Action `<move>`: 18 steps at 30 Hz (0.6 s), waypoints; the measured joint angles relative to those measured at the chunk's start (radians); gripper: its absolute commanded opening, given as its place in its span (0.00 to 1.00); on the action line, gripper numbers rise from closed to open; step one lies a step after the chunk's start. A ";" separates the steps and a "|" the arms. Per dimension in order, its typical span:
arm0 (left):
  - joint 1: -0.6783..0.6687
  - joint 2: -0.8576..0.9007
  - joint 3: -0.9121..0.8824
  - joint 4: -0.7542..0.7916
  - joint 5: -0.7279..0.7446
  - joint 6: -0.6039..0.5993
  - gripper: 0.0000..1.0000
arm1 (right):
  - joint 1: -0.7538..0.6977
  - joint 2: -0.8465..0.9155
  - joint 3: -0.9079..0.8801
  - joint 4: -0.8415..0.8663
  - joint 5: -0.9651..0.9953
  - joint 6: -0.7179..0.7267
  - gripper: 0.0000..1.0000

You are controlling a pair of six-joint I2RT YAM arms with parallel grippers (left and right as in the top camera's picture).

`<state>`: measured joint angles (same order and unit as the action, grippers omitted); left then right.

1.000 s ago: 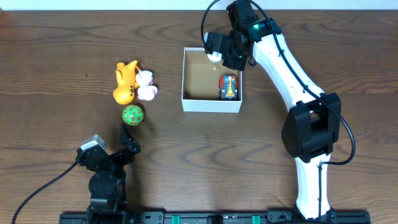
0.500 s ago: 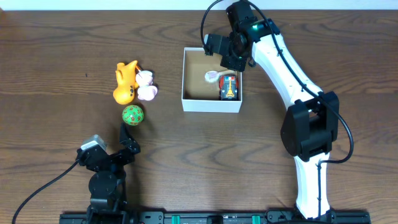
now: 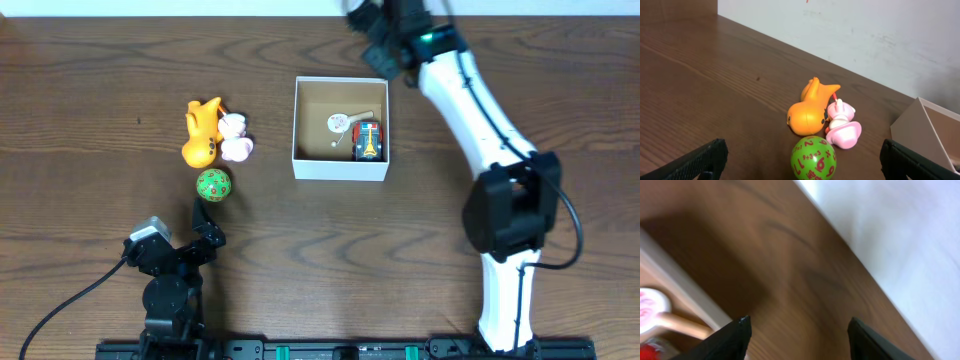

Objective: Pack container
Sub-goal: 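Release the drum and raise right gripper away to the right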

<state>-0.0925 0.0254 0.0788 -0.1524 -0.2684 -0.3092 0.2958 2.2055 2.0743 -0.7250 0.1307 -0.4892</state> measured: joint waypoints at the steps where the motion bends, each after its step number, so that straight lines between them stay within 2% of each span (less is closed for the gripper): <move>1: 0.000 0.000 0.000 0.000 0.000 0.000 0.98 | -0.024 -0.014 0.000 -0.017 0.019 0.035 0.72; 5: 0.000 0.000 0.000 0.000 0.000 0.000 0.98 | -0.126 -0.046 0.000 -0.099 0.067 0.126 0.78; 7: 0.000 0.000 0.000 0.000 0.000 0.000 0.98 | -0.168 -0.047 0.000 -0.135 0.084 0.155 0.90; 8: 0.000 0.000 0.000 0.000 0.000 0.000 0.98 | -0.185 -0.047 0.000 -0.151 0.089 0.166 0.99; 18: 0.000 0.000 0.000 0.000 0.000 0.000 0.98 | -0.263 -0.047 0.000 -0.201 0.094 0.204 0.99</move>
<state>-0.0925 0.0254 0.0788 -0.1524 -0.2684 -0.3092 0.0330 2.1586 2.0743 -0.9257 0.2249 -0.2855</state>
